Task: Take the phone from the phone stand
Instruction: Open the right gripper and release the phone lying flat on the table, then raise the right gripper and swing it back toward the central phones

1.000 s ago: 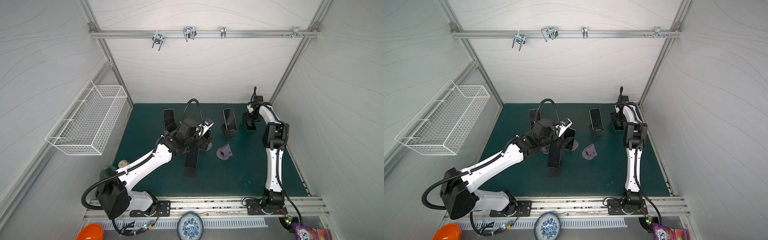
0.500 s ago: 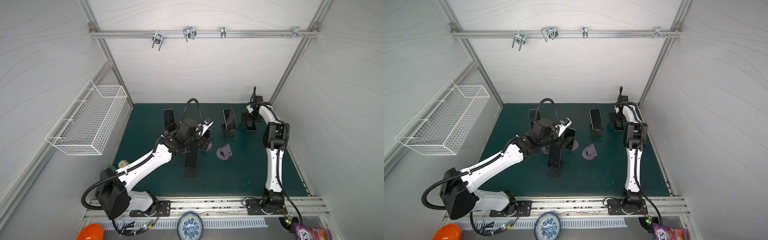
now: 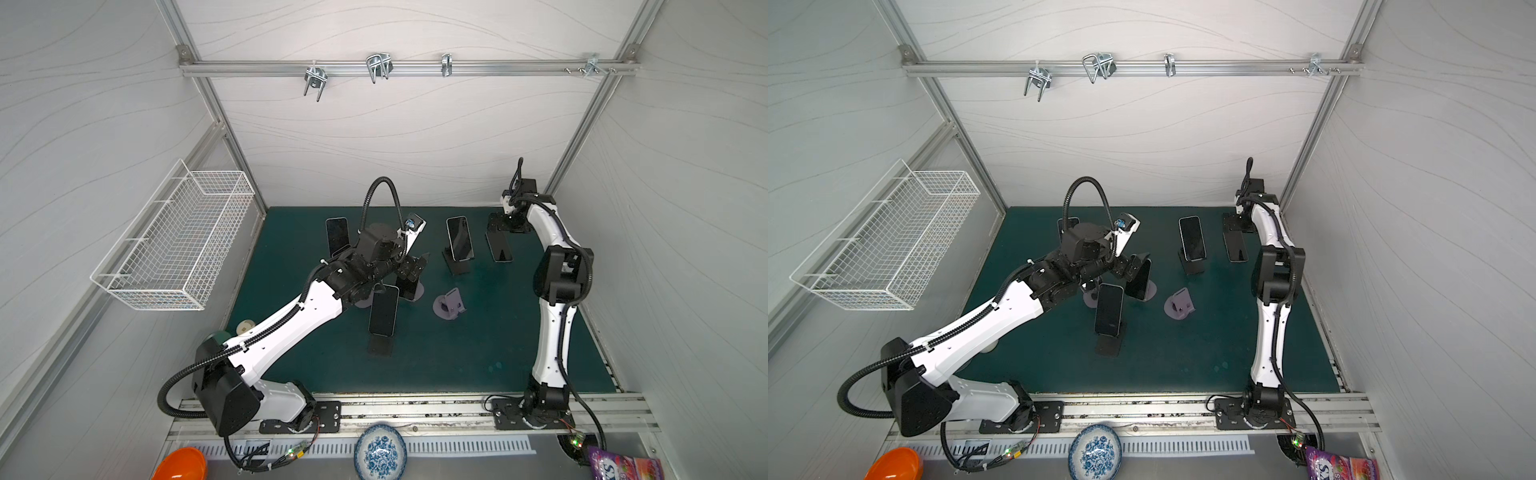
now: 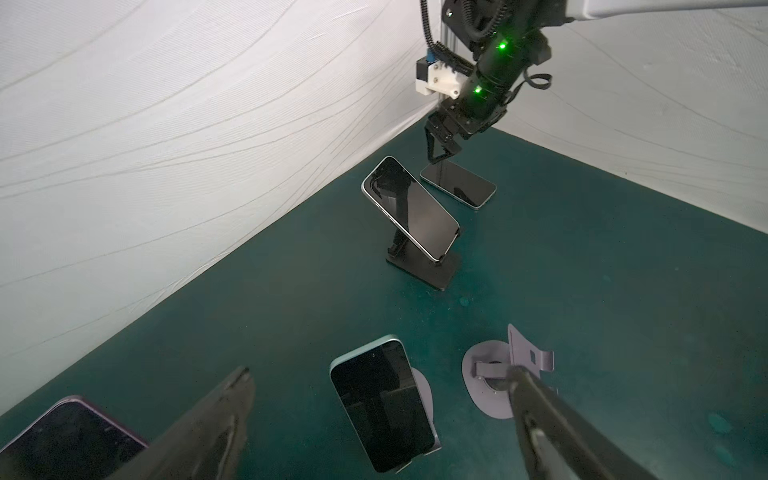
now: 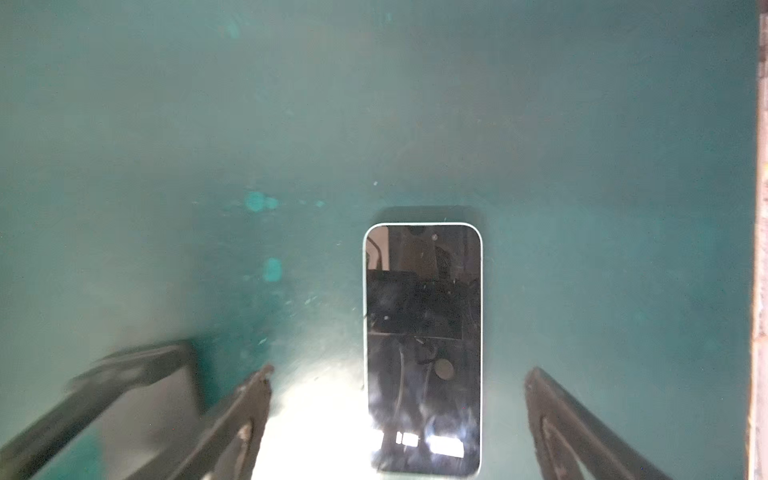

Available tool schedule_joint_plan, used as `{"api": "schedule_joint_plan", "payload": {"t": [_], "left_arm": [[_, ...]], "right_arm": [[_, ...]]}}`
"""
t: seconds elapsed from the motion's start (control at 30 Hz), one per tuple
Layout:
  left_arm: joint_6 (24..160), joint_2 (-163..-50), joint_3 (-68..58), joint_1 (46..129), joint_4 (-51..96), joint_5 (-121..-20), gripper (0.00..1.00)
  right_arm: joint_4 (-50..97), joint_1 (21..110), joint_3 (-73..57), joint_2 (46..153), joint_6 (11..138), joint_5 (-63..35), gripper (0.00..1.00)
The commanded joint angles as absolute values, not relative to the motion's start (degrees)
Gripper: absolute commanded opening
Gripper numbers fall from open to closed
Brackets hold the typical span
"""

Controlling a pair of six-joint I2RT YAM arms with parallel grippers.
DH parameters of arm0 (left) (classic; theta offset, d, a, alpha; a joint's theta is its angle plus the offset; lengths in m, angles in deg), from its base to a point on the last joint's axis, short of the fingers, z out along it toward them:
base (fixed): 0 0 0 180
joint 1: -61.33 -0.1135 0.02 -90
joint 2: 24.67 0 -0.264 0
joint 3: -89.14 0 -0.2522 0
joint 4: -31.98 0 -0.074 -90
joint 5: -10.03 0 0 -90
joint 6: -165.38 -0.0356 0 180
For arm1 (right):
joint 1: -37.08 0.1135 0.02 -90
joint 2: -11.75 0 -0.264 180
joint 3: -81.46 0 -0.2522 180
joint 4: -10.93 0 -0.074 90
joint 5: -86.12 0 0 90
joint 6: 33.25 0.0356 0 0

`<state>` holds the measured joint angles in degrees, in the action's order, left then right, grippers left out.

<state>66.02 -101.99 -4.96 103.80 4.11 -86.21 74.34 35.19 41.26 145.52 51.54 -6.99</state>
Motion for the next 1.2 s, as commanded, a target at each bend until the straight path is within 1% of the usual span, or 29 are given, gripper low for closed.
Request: {"api": "schedule_joint_plan", "payload": {"t": [0.0, 0.13, 0.27, 0.4, 0.5, 0.63, 0.83, 1.0, 1.17], "left_arm": [[71.3, -102.5, -1.0, 104.7, 1.2, -93.6, 0.96], [75.1, -102.7, 1.5, 105.1, -3.3, -99.2, 0.96], [76.0, -102.9, 3.9, 105.3, -6.6, -101.3, 0.96], [76.1, -102.4, 5.0, 105.3, -8.1, -103.4, 0.95], [76.0, -101.7, 5.8, 105.6, -9.6, -105.2, 0.94], [74.5, -99.8, 5.5, 107.1, -11.2, -107.2, 0.94], [75.2, -97.1, 3.3, 108.6, -13.9, -109.6, 0.94], [78.3, -95.9, 2.3, 109.1, -16.4, -110.0, 0.94], [80.2, -94.6, -1.1, 109.2, -15.6, -109.1, 0.94]], "right_arm": [[73.9, 33.2, 38.1, 139.5, 55.0, -11.6, 0.92], [71.9, 31.5, 33.9, 134.9, 59.8, -16.4, 0.87], [71.2, 29.2, 33.7, 132.3, 66.1, -22.1, 0.82], [70.4, 26.8, 34.8, 131.9, 71.6, -27.4, 0.78], [70.2, 26.1, 36.4, 132.6, 73.7, -29.2, 0.76], [70.3, 27.4, 37.5, 133.2, 75.4, -30.8, 0.75], [69.7, 31.3, 36.1, 131.1, 75.9, -31.6, 0.74], [69.2, 34.1, 34.0, 128.1, 75.5, -31.1, 0.74], [68.2, 36.9, 30.2, 123.4, 74.2, -30.3, 0.75]]}}
